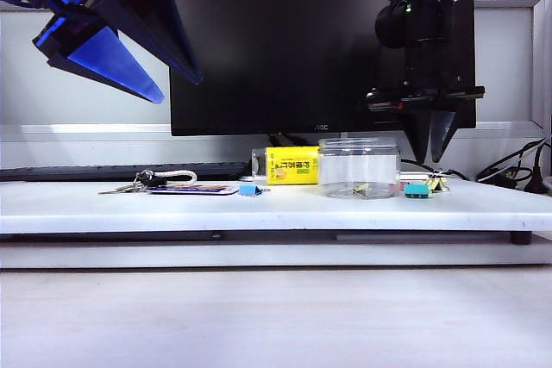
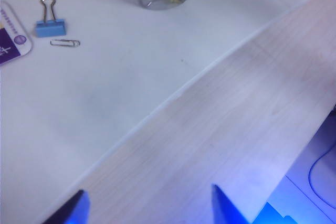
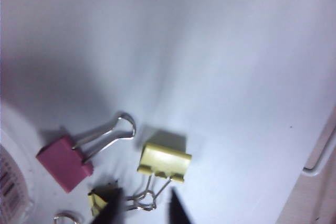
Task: Take the clips out of the round transparent plastic box and place them on the table.
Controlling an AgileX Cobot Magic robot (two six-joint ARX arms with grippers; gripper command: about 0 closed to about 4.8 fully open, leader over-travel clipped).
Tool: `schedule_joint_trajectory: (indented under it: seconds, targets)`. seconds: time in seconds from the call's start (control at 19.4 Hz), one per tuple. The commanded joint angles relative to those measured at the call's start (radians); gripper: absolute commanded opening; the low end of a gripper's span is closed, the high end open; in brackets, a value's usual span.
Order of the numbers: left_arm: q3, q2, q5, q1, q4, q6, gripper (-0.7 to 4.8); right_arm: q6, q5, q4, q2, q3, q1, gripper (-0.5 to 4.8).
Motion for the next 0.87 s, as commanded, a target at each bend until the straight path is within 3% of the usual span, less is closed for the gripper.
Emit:
schedule_joint_trajectory:
  seconds: [0.05, 0.15, 0.26, 0.41, 0.57, 0.77, 0.87]
  targets:
    - [0.005, -0.002, 0.004, -0.001, 0.007, -0.002, 3.1, 0.003, -0.016, 0.002, -0.034, 0.004, 0.001, 1.08]
    - [0.005, -0.002, 0.004, -0.001, 0.011, -0.002, 3.1, 0.031, -0.063, 0.002, -0.072, 0.004, 0.001, 1.08]
    - [0.005, -0.002, 0.004, -0.001, 0.025, -0.001, 3.1, 0.037, -0.228, 0.002, -0.123, 0.004, 0.004, 1.08]
    - [0.005, -0.002, 0.005, -0.001, 0.035, -0.002, 3.1, 0.037, -0.384, 0.001, -0.147, 0.004, 0.024, 1.07]
    - [0.005, -0.002, 0.036, -0.001, 0.034, -0.002, 3.1, 0.016, -0.383, 0.001, -0.14, -0.001, 0.072, 1.08]
    - [0.005, -0.002, 0.074, -0.002, 0.034, -0.002, 3.1, -0.061, -0.297, 0.002, -0.128, -0.002, 0.134, 1.08]
    - [0.005, -0.002, 0.141, -0.002, 0.029, -0.002, 3.1, -0.112, -0.288, 0.001, -0.115, -0.021, 0.14, 1.08]
